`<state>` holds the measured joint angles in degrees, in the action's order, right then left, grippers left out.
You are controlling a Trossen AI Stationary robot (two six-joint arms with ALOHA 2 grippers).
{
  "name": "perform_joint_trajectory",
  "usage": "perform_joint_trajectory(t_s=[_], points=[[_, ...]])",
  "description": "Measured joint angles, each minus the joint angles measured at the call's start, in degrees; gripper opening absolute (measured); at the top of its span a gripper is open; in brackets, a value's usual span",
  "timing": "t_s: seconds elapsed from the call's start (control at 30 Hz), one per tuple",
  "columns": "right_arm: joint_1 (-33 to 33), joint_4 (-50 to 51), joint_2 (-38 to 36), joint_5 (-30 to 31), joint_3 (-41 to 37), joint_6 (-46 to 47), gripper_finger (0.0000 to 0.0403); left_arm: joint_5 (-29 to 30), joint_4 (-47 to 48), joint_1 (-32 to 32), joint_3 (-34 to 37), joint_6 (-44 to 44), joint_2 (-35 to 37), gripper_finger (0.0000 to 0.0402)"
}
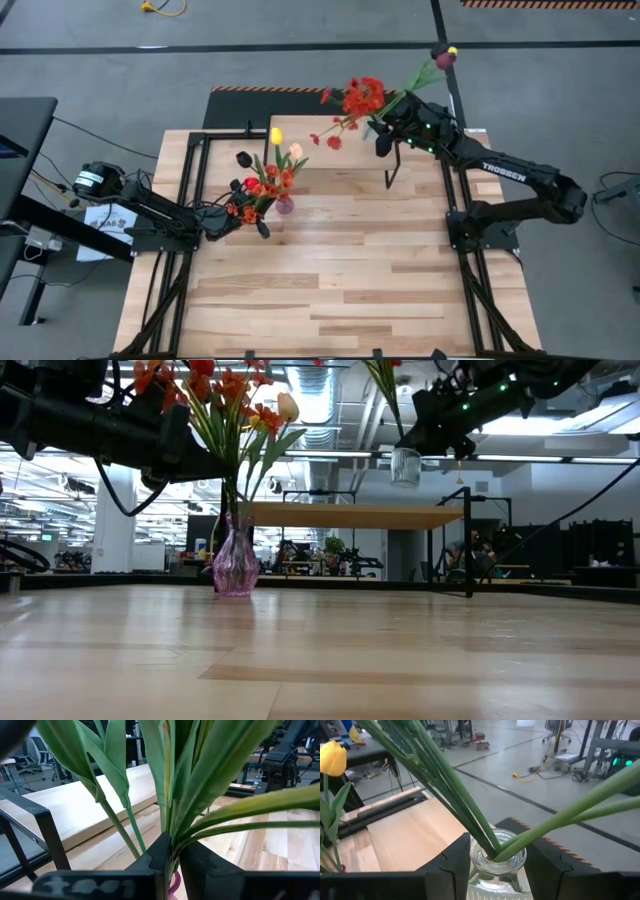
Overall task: Pick and place flowers into a vace then onto a shelf
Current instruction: Put the transparent vase with flowers on the shelf
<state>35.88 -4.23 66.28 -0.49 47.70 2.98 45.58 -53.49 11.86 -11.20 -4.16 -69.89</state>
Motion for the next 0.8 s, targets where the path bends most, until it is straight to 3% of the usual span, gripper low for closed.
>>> perform_joint_trajectory(t_s=[0.2, 0.57, 0.8], points=[[-0.2, -0.8, 0.5, -0.3, 0.1, -0.2, 0.0140, -0.9, -0.3, 0.1, 0.0, 0.5, 0.0, 0.0023], [-0.1, -0.6, 0.5, -0.2, 0.1, -0.5, 0.0140, -1.4, -0.6, 0.2, 0.1, 1.3, -0.1, 0.0100], [0.0, -0.5, 0.5, -0.2, 0.1, -1.0, 0.0140, -1.6, -0.8, 0.2, 0.1, 1.2, -0.1, 0.0125]])
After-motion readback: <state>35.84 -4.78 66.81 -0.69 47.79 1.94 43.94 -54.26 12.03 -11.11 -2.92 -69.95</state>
